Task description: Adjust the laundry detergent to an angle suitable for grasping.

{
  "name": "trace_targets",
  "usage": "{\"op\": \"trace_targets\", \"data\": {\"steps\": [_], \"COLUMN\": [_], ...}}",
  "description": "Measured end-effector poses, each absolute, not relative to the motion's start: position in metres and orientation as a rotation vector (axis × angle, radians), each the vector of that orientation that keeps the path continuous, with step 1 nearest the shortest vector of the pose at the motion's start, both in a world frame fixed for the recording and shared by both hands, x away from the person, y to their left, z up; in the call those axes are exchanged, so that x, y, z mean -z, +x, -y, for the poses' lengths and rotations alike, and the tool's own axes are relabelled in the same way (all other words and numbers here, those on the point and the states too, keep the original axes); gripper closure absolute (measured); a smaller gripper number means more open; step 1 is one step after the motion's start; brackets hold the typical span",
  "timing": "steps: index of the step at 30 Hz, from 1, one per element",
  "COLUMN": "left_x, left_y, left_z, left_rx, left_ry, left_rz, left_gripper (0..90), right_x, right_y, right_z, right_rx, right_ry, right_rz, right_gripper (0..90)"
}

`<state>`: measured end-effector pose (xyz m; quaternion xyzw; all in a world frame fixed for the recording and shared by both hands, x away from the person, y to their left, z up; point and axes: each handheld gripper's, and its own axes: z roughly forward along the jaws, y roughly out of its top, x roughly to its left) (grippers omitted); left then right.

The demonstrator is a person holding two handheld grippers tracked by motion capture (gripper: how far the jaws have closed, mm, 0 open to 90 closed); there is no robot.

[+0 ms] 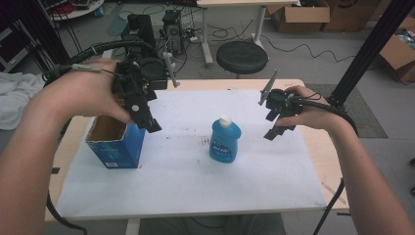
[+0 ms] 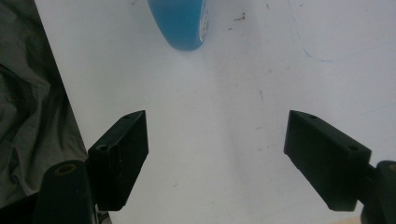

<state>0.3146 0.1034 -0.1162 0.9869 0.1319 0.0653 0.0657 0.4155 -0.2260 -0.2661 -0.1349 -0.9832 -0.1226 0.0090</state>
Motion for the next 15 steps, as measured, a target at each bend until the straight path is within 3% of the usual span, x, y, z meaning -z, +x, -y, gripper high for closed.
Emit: {"op": "trace_targets", "data": {"steps": [15], "left_x": [0.1176], "left_y": [0.3142], "left_z": [-0.1049], "left_rx": [-0.193], "left_ry": [2.977], "left_rz": [-0.408], "left_gripper": [15.8], "right_x": [0.2627], "right_y": [0.4170], "right_z": [0.2268], "right_rx": [0.412], "right_ry": [-0.419], "right_rz": [3.073], "right_gripper": [22.0]}}
